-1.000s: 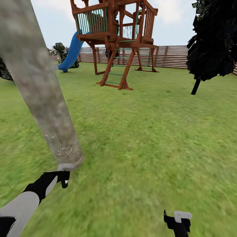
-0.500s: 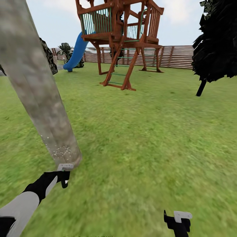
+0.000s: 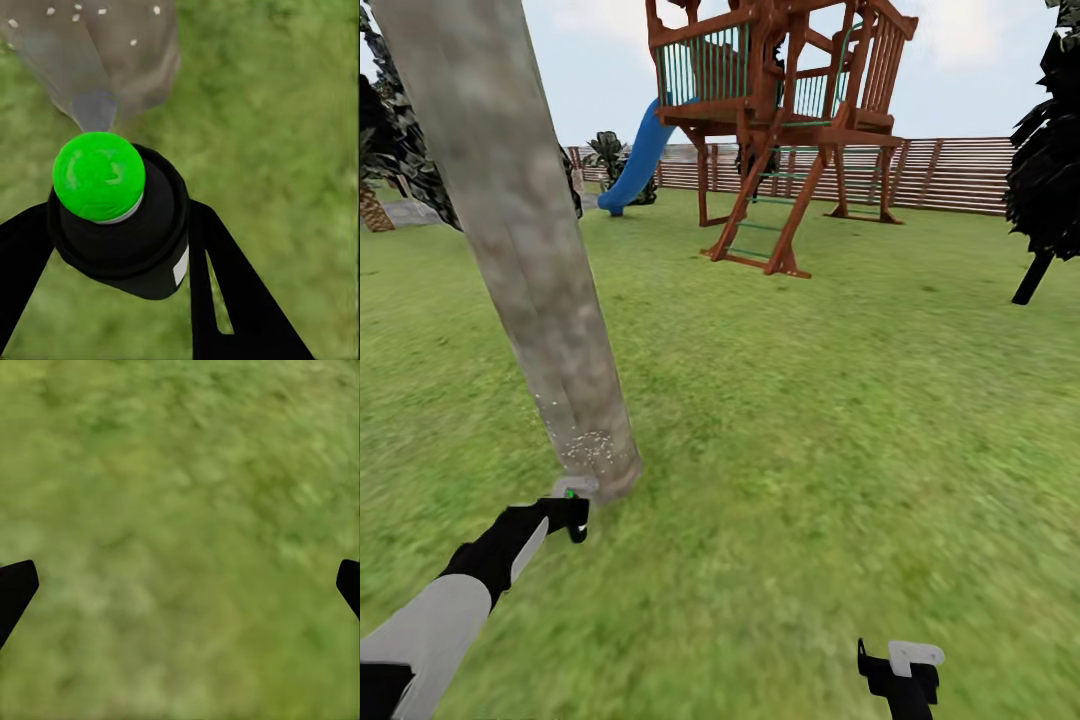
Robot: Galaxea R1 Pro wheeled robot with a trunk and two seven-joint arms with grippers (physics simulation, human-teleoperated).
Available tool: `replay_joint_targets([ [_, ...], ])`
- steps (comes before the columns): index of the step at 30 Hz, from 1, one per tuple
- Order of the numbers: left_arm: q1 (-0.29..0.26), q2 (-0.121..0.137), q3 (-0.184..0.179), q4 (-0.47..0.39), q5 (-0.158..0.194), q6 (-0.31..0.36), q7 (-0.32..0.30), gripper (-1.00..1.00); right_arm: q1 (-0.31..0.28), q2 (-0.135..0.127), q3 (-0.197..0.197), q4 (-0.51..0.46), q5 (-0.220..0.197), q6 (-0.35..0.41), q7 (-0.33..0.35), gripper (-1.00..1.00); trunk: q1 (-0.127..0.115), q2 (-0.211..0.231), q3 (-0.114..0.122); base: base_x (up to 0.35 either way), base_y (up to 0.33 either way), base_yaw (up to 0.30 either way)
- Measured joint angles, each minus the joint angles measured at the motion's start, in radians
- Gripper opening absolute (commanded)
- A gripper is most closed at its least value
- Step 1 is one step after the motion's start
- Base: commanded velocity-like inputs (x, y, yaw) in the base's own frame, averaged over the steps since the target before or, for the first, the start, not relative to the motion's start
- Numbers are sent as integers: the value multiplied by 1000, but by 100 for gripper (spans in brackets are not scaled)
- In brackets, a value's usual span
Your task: In the garden, pick up the pesticide atomizer on the floor and spray pesticide onto both trees until each tree trunk is fully covered.
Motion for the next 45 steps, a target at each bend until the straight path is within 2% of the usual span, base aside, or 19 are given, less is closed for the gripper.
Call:
replay_joint_targets([
  [4,-8,-6,-2,-38,-4,13,-12,-100,0,-1,0,0,1,0,0,100,0,0,0,0,0,2],
  [11,-9,-7,-3,-49,-6,20,-11,-100,0,0,0,0,0,0,0,100,0,0,0,0,-147,0],
  [13,-10,-6,-2,-58,-6,65,-11,-100,0,0,0,0,0,0,0,100,0,0,0,0,-267,13],
  [16,-11,-6,-2,-117,-6,121,-9,-100,0,0,0,0,0,0,0,100,0,0,0,0,-269,159],
  [18,-11,2,-2,-179,-7,182,-9,-100,0,0,0,0,0,0,0,100,0,0,0,0,-270,262],
  [20,-10,5,-1,-211,-8,205,-6,-100,0,0,0,0,0,0,-1,100,0,0,0,0,-270,271],
  [25,-9,6,3,-228,-8,214,-2,-100,0,0,0,0,0,0,0,100,0,0,0,-8,-270,273],
  [27,-11,-3,3,-230,-5,214,0,-100,0,0,0,0,0,0,0,100,0,0,0,-13,-270,257],
  [31,-48,-8,0,-230,-8,219,1,-100,0,0,0,0,0,0,0,100,0,0,0,95,-265,61],
  [34,-70,3,3,-263,-9,260,2,-100,0,0,0,0,1,0,0,100,0,0,0,92,-263,2],
  [45,-60,7,8,-264,-8,264,48,-100,0,0,0,0,0,0,0,100,0,0,0,3,-272,64],
])
